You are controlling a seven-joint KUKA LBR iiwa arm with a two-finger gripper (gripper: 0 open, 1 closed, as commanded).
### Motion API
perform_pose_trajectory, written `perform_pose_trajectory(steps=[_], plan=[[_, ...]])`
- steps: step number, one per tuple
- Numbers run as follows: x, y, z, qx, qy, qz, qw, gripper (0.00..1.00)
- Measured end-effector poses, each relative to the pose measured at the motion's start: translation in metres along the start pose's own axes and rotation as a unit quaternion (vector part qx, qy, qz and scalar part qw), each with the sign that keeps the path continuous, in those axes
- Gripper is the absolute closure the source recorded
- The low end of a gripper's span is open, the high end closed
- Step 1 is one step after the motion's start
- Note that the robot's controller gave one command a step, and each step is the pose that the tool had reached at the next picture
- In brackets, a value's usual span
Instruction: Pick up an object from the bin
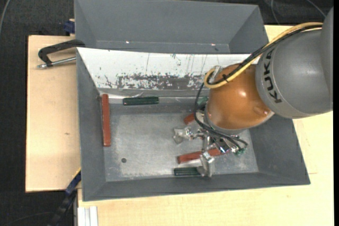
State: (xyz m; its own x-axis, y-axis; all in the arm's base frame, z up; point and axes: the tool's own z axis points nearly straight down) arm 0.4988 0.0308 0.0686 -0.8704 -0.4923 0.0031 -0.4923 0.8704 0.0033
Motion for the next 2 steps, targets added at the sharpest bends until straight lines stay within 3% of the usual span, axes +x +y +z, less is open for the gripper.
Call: perform_pose_trajectory(steps=[1,2], plan=[[-0.001,-0.002,-0.002,0.002,-0.0024,0.001,1.0,1.0],[-0.016,-0.03,-0.129,0.005,-0.0067,-0.147,0.989,1.0]])
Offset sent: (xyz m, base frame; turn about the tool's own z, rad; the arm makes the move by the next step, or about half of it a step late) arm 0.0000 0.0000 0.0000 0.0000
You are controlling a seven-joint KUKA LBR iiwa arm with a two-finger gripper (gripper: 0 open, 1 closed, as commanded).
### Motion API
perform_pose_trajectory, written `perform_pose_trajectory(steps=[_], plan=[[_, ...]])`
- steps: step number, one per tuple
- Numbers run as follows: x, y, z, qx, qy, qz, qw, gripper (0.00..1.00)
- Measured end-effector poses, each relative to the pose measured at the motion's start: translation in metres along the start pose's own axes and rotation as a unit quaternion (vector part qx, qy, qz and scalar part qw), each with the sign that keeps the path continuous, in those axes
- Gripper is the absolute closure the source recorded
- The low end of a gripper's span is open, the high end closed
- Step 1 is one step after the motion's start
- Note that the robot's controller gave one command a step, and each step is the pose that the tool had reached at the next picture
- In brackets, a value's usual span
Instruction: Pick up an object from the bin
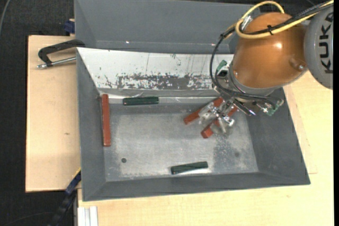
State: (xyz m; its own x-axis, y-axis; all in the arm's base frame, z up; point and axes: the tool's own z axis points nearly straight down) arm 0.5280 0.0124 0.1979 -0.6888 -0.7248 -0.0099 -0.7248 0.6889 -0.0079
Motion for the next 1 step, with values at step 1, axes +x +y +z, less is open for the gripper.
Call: perform_pose_trajectory(steps=[1], plan=[[-0.0105,0.0116,-0.0346,-0.002,0.0004,-0.209,0.978,1.0]])
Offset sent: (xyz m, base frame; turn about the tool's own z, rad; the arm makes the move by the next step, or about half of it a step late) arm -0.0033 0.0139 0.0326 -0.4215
